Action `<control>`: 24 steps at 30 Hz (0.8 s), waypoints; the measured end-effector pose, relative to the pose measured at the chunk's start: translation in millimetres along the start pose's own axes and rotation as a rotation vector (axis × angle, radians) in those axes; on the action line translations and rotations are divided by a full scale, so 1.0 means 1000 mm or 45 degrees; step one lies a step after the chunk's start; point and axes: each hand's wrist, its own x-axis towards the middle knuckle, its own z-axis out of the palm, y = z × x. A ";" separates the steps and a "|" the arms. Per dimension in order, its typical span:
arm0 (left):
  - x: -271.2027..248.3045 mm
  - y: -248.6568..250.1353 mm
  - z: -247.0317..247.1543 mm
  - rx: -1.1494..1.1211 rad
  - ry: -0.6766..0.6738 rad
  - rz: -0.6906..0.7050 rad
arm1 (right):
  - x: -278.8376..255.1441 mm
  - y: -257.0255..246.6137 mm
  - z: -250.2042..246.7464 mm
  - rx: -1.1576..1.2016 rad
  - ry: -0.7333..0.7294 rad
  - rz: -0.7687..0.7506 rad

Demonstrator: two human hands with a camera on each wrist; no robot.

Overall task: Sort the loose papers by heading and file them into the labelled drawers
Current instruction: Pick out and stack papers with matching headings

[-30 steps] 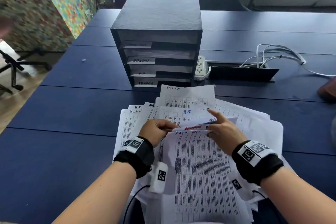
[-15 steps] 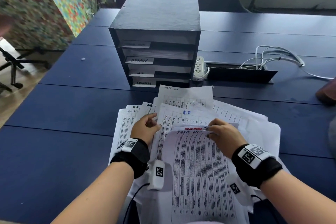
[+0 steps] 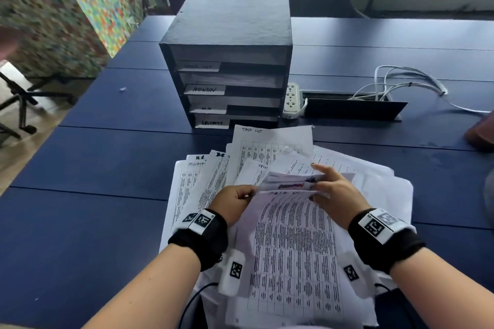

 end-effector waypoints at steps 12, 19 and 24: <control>0.020 -0.011 0.004 0.228 0.275 -0.100 | -0.030 0.005 0.016 0.053 0.271 -0.065; 0.021 -0.018 0.006 0.224 0.212 -0.111 | -0.015 0.005 0.000 0.022 0.300 -0.042; 0.011 -0.033 -0.009 0.375 0.262 -0.191 | -0.002 0.006 -0.019 -0.002 0.311 0.029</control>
